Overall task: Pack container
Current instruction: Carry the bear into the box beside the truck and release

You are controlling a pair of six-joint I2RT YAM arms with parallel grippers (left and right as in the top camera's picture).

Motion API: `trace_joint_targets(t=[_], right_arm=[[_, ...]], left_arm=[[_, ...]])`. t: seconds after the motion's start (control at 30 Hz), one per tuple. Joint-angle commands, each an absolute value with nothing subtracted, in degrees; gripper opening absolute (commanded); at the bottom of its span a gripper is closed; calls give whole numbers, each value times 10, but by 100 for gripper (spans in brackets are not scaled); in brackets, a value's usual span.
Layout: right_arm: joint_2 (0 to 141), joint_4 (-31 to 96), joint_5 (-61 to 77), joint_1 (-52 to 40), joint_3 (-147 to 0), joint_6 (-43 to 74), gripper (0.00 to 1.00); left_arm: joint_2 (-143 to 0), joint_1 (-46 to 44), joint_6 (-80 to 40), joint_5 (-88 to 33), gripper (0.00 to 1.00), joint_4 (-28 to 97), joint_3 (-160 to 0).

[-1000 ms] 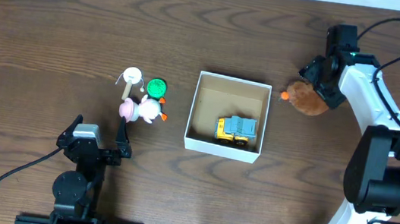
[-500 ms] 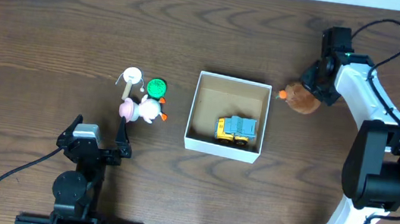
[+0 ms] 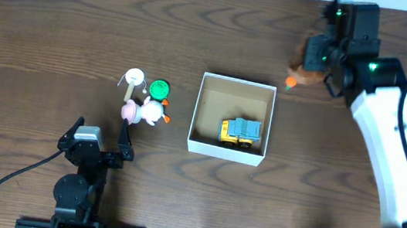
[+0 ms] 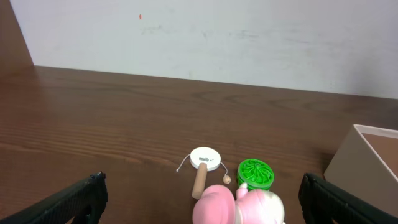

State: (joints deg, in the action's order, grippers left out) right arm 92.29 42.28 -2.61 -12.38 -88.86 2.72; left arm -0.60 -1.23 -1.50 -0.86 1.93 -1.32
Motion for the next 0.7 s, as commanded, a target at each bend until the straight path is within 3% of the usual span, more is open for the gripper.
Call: trace_joint_targets(t=[0.0,0.17,0.4,0.67], right_arm=[[892,431,50,-173,-896,-164,1],[889,466,143,-233,-893,-352,1],[928,539,144,-265,-888,-605,1],[1003,535,133,-264,-888,-715,1]], left_arm=[[-3,-10,-17,7,98,41,-2],[-3,-10,-17,7,98,41,-2],[-3,-10,-17,7,98,41,-2],[-3,-10,-17,7,98,41,-2]])
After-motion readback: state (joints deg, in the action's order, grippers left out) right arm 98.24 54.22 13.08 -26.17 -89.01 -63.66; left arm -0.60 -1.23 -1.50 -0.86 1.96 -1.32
